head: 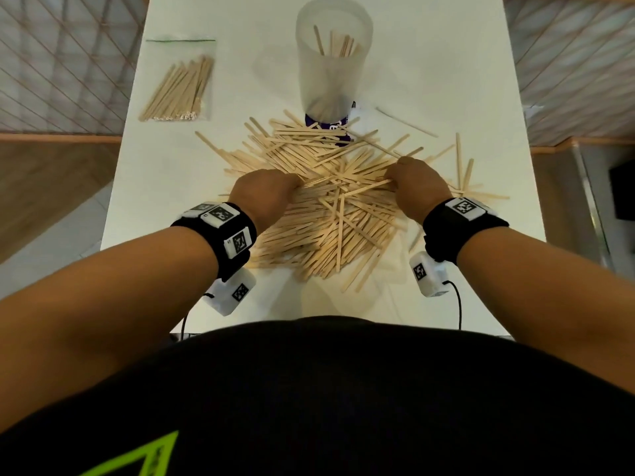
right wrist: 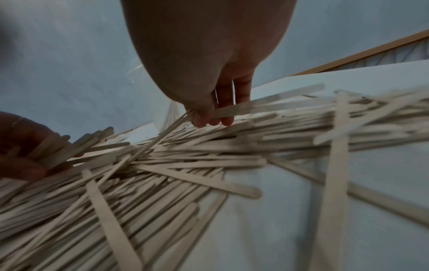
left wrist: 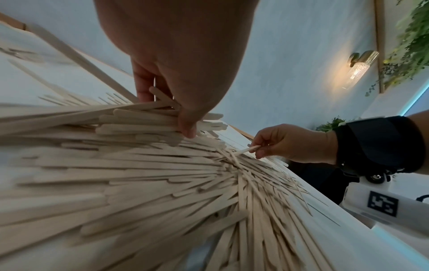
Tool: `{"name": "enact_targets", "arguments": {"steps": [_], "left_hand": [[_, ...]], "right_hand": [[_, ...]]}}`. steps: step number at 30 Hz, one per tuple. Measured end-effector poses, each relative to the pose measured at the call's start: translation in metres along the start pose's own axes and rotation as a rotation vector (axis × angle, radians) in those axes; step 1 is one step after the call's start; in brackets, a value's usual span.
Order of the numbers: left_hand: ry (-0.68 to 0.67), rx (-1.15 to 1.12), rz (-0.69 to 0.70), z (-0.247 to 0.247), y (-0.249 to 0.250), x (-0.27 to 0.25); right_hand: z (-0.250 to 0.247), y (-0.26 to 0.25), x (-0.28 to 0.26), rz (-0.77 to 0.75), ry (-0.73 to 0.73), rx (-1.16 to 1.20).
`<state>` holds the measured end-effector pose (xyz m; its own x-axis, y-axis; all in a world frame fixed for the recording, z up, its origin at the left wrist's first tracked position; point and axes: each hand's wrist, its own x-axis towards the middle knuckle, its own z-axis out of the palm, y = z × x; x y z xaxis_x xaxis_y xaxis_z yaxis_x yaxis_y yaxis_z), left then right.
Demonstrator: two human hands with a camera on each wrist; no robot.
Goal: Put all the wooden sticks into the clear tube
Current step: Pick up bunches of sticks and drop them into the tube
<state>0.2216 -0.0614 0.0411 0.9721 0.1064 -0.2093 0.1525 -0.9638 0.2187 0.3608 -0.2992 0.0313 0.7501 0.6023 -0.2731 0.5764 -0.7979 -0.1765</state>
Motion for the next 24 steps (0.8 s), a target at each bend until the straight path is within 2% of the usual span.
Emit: {"name": "enact_targets", "arguments": {"steps": [5, 8, 14, 18, 21, 24], "left_hand": [[-0.059, 0.048, 0.017, -0.004, 0.000, 0.009], [-0.059, 0.064, 0.040, -0.006, 0.002, 0.012], [-0.021, -0.025, 0.033, -0.015, 0.001, 0.010], [-0.061, -0.059, -0.021, -0.025, -0.007, 0.010], [-0.077, -0.079, -0.050, -0.033, -0.013, 0.008], [-0.035, -0.177, -0.117, -0.042, -0.015, 0.006]], "right_hand": [[-0.002, -0.001, -0.001, -0.014, -0.123, -0.018], [0.003, -0.008, -0.001, 0.003, -0.141, -0.059], [0.007, -0.024, 0.002, -0.044, -0.056, -0.219], [-0.003, -0.024, 0.004, -0.067, -0.018, -0.288], [-0.016, -0.023, 0.006, -0.039, -0.021, -0.229], [-0.031, -0.024, 0.008, 0.018, 0.002, 0.017]]}}
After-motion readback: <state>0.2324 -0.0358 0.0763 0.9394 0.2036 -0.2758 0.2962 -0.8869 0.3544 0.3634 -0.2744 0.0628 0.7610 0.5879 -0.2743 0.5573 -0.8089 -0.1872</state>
